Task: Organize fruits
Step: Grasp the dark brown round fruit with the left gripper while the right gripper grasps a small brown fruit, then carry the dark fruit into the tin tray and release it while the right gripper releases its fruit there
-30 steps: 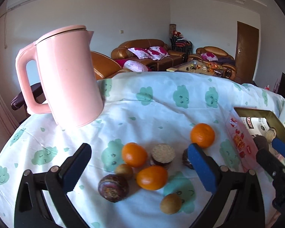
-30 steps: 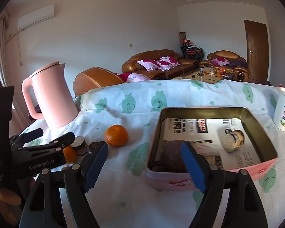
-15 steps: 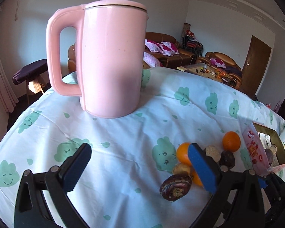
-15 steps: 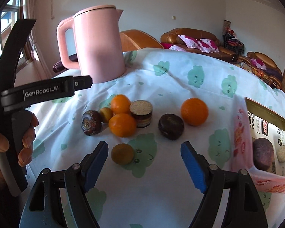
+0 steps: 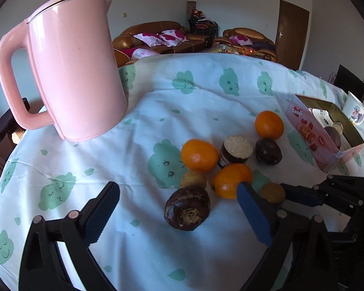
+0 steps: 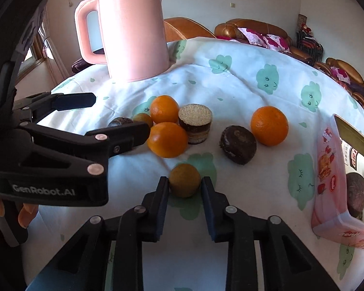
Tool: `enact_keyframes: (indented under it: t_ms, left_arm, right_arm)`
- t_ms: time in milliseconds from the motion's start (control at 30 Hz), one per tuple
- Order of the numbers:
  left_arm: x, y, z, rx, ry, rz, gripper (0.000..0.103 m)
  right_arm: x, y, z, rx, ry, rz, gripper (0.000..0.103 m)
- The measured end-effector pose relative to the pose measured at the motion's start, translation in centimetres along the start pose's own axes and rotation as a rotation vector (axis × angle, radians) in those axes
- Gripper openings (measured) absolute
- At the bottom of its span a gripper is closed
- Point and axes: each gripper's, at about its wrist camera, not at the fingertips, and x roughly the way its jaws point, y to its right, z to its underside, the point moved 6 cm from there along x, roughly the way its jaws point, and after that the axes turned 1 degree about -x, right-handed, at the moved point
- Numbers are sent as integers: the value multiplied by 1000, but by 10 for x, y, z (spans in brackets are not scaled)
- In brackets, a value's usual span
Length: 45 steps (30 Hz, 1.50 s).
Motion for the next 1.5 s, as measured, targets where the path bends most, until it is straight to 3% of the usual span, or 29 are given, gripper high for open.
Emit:
enact_keyframes:
  t_ms: [100, 267, 400, 500, 633, 733, 833, 933, 1100, 1233, 1500]
  left_arm:
    - [3, -1, 2, -11, -11, 15, 88]
    - [-1, 6, 7, 27, -3, 80, 63]
    - [-2, 7, 16, 58, -16, 93, 62]
    - [7, -6, 24, 9, -57, 67, 61]
    - [9, -15, 19, -64, -39, 71, 61]
    - [13, -12, 18, -53, -45, 40, 56]
    - [11, -10, 17, -43, -36, 58, 41]
    - [9, -14, 17, -64, -28, 55, 40]
    - [-15, -16, 11, -85, 102, 9, 40]
    - [-34, 0, 3, -76, 203, -9, 40]
    - [-49, 62, -23, -63, 297, 76, 40]
  right_arm:
    - [-10, 24, 0, 82, 40, 4, 28]
    - [-17, 42, -1, 143, 73, -10, 28]
    - [-17, 43, -1, 150, 75, -23, 28]
    - [-17, 43, -1, 147, 76, -26, 28]
    - [-18, 43, -1, 145, 78, -25, 28]
    - [-17, 42, -1, 144, 75, -26, 28]
    - [-17, 44, -1, 155, 78, -31, 28]
    - [-22, 47, -3, 163, 107, -36, 28]
    - [-45, 51, -13, 151, 207, -40, 28]
    - [-64, 65, -17, 148, 274, 12, 28]
    - [-84, 121, -11, 191, 324, 108, 28]
